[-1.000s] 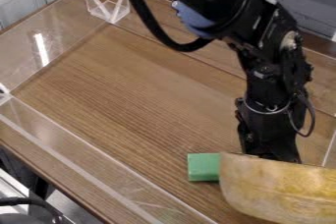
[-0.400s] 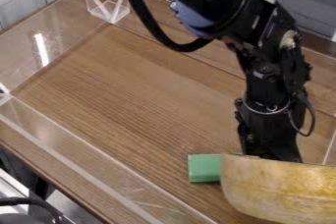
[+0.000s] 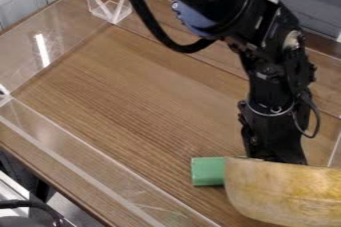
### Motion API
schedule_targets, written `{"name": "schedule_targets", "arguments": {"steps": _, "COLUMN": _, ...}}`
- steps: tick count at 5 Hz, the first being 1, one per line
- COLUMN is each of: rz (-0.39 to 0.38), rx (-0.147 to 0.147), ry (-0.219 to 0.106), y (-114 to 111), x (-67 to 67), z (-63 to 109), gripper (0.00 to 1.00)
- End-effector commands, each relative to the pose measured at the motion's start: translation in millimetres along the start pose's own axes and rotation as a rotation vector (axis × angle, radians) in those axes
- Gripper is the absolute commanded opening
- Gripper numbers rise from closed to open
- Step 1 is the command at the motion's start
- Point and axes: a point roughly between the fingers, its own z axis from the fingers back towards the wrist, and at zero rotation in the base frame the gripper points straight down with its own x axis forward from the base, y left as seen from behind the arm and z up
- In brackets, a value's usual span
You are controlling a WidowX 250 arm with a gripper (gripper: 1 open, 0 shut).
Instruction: Put the green block in the brown bowl
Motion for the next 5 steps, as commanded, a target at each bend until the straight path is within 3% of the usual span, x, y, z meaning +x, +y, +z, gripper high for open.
{"name": "schedule_targets", "arguments": {"steps": 1, "rz": -0.051, "rx": -0.053, "ry": 0.142, "y": -30.2, "x": -33.4, "z": -25.5, "gripper": 0.00}}
{"name": "schedule_targets", "arguments": {"steps": 5, "rz": -0.052, "rx": -0.079, "ry": 0.171, "y": -40.4, "x": -43.8, "z": -26.1, "gripper": 0.00}}
